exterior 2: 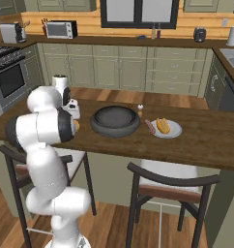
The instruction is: Place one bun and one sausage from the bowl on each plate.
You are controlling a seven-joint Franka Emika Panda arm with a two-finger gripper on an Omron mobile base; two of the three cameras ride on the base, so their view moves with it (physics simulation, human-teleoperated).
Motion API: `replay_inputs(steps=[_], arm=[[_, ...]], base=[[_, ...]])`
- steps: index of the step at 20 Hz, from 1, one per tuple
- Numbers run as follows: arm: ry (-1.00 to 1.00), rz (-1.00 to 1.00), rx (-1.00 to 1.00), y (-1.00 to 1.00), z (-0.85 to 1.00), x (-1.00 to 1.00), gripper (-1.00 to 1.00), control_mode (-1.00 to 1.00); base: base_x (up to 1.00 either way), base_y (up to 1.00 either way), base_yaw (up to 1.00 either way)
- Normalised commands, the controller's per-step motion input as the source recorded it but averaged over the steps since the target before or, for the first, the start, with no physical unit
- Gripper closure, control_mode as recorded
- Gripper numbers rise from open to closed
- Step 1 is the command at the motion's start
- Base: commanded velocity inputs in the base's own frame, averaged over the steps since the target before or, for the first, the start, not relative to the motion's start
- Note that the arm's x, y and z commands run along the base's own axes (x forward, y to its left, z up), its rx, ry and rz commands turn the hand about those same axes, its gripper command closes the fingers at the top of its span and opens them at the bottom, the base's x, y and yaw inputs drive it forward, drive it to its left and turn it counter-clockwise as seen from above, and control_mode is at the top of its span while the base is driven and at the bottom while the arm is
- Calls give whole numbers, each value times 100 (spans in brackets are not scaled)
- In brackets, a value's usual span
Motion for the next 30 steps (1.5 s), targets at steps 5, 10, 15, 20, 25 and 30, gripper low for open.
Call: replay_inputs(steps=[5, 10, 15, 20, 25, 30], arm=[[-41, 0, 7, -39, 89, -79, -100, -100], [-25, -15, 0, -43, 92, -78, -100, -100], [-6, -28, 7, -92, 70, -44, -100, -100], [-6, -22, 9, -84, 39, -81, -100, -100], [-7, -13, 10, -39, 20, -100, -100, -100], [-10, -3, 0, -9, 39, -54, -100, -100]], base=[[0, 0, 0], [0, 0, 0], [0, 0, 0], [0, 0, 0], [0, 0, 0], [0, 0, 0]])
